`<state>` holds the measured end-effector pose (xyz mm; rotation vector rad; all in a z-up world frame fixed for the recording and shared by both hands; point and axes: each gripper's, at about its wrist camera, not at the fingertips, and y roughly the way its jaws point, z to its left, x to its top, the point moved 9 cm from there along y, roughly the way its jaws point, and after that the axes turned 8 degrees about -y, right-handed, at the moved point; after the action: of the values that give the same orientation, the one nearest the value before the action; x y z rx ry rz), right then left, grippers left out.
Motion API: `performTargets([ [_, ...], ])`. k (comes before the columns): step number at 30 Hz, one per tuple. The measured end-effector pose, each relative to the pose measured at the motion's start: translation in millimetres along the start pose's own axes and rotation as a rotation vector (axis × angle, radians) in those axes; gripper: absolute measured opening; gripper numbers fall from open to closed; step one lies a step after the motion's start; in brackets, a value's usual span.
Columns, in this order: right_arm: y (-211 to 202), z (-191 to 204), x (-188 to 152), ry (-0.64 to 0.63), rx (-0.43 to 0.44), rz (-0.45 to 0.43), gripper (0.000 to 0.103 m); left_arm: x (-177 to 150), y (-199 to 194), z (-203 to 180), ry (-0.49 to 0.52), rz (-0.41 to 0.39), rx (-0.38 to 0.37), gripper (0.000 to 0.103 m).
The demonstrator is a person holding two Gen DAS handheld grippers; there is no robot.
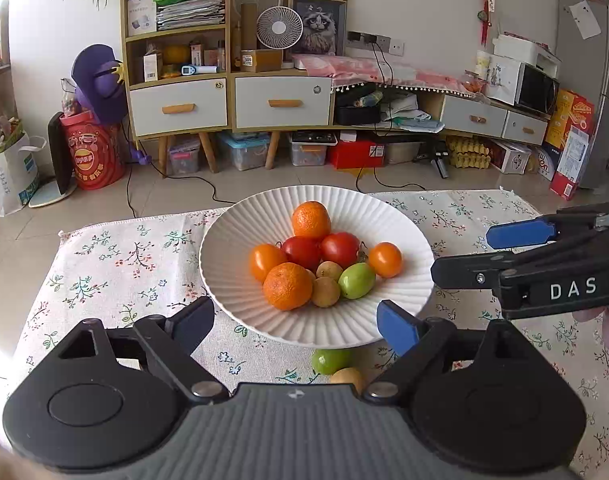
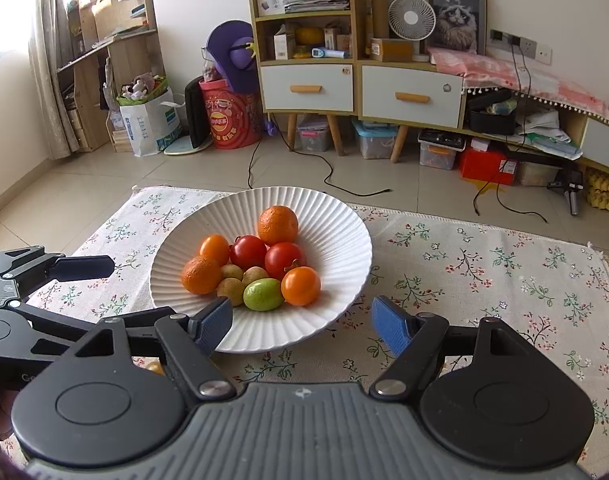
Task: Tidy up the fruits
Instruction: 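Carry the mandarin and tomato into the white bowl and open both grippers, then withdraw both grippers from the bowl toward the remaining fruits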
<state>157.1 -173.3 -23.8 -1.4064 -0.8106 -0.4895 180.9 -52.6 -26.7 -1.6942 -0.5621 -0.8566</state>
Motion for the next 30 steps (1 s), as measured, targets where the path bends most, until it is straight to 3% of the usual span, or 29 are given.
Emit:
performTargets([
  [8, -17.1, 5.2, -4.2, 0.001, -0.028, -0.011, 0.088, -12.8, -17.1, 9.6, -0.036, 0.028, 0.044, 0.096],
  [21, -29.9, 12.7, -21.6, 0.016, -0.034, -0.035, 0.101, -34.6, -36.1, 9.3, -0.056, 0.035, 0.040, 0.096],
  [30, -27.3, 20.6, -47.6, -0.008, -0.044, -0.023, 0.101, -54.7, -22.5, 9.2, -0.009, 0.064, 0.063, 0.096],
])
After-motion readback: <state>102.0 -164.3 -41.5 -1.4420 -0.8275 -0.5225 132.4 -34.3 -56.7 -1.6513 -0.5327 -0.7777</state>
